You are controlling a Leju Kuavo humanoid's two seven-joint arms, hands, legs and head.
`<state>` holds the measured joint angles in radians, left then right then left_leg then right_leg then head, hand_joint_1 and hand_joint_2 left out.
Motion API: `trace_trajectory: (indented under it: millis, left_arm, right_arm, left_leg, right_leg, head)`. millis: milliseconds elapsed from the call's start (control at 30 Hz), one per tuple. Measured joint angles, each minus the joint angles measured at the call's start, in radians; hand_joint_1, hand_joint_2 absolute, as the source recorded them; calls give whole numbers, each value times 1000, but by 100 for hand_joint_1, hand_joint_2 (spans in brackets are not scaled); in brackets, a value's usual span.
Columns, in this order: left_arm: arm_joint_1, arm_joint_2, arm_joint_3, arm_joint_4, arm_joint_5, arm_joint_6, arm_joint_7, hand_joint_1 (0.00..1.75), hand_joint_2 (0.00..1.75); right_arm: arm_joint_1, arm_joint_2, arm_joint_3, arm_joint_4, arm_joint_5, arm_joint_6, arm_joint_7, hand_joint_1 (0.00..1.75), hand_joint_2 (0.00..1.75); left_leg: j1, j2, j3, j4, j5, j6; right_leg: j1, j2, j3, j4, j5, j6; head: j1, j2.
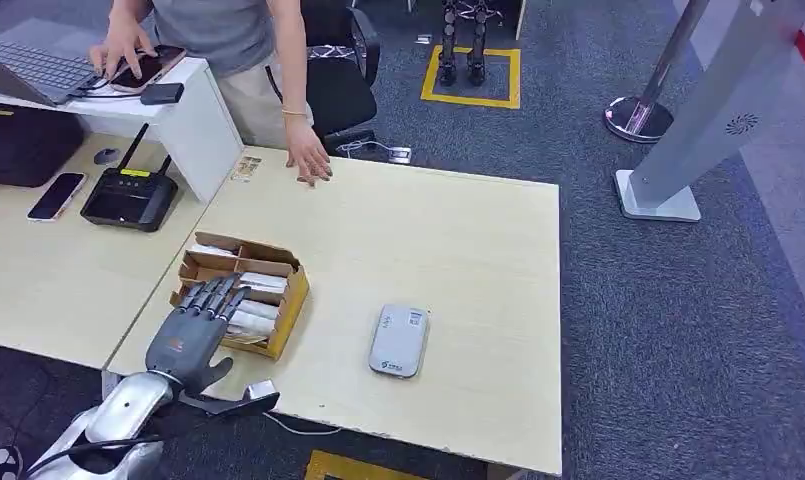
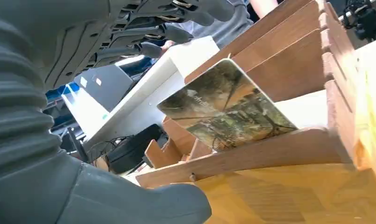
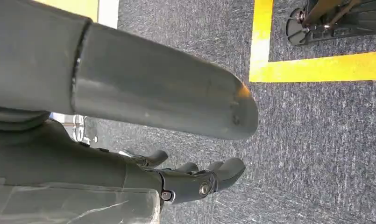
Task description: Pass the card to the sensor for recognition and then transmit it.
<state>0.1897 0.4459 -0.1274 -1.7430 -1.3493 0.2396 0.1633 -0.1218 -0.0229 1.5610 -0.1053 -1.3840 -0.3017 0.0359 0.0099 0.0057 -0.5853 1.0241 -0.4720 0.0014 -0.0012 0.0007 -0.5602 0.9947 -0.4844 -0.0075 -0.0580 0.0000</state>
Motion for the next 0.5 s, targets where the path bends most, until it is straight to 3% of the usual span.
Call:
trace_trajectory:
  millis: [500]
  left_arm:
    - [-5,-10,-16,0,4,-9,3,0,175]
  right_arm:
    - [0,0,0,0,6,0,4,0,0]
  left_leg:
    - [0,0,0,0,0,0]
  right_leg:
    - [0,0,0,0,0,0]
  head:
    - [0,0]
